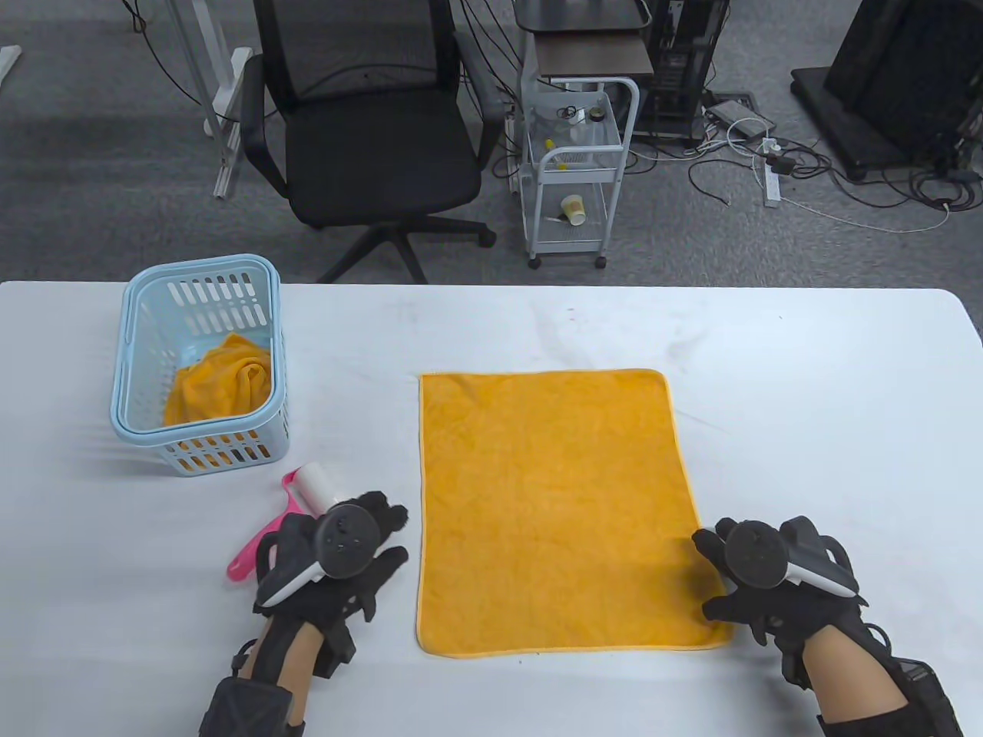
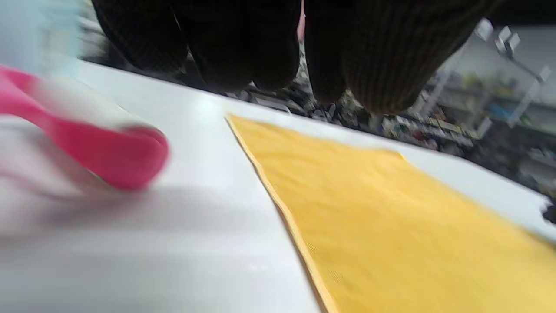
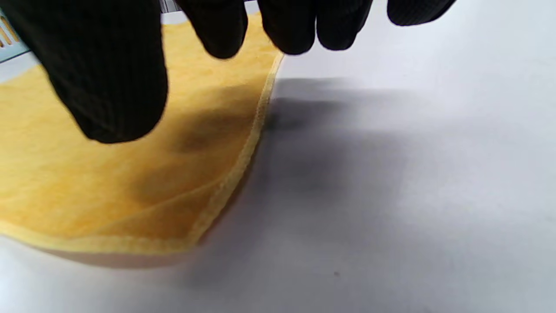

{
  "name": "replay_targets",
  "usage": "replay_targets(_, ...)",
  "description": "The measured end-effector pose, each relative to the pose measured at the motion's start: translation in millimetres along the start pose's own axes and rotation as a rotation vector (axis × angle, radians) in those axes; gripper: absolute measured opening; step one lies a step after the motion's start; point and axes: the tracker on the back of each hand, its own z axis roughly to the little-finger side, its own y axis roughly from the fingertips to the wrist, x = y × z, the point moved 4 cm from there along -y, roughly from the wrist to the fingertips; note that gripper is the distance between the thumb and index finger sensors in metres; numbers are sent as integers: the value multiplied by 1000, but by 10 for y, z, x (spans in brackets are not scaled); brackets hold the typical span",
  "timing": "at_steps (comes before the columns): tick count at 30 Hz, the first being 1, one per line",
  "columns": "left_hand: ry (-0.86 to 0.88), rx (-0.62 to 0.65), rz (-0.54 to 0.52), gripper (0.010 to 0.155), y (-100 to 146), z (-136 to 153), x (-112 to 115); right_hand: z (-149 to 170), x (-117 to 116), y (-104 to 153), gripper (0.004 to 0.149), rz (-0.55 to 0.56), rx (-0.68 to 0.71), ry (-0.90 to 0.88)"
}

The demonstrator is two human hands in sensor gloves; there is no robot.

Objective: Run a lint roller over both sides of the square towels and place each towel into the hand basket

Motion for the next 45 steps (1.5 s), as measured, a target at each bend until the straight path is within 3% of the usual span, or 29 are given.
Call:
replay_targets(5, -118, 92, 230, 43, -145, -301, 456, -96, -8, 25, 61, -27, 53, 17)
replay_targets(9, -203, 102, 364, 39, -171, -342, 680, -200, -80, 30, 49, -101, 72, 87)
replay_targets(13, -268, 135, 422, 49, -120, -403, 723, -260, -184, 18, 62, -178, 72, 143)
replay_targets(16, -444, 147, 470, 68, -86, -494, 850, -336, -258, 6, 76, -202, 45, 266)
replay_targets(20, -570, 155, 439, 69, -80, -603, 903, -408, -300, -42, 68, -168, 14, 391)
replay_targets(24, -529, 155, 415, 49, -79, -591, 865, -371, -255, -56, 45, -136, 13, 332)
replay_targets(30, -452, 148, 395, 35, -107, -538, 784, -235, -194, -62, 38, -92, 22, 172)
replay_targets(32, -378, 141, 367, 34, -109, -482, 667, -152, -144, -50, 38, -92, 26, 72)
replay_targets(38, -196, 130, 108, 33, 60, -425, -170, 150, 369, 154, 38, 91, 64, -291)
replay_targets(45, -284, 142, -241, 34, 575, -726, -1419, 100, 1533, 829, 39, 342, 196, -401)
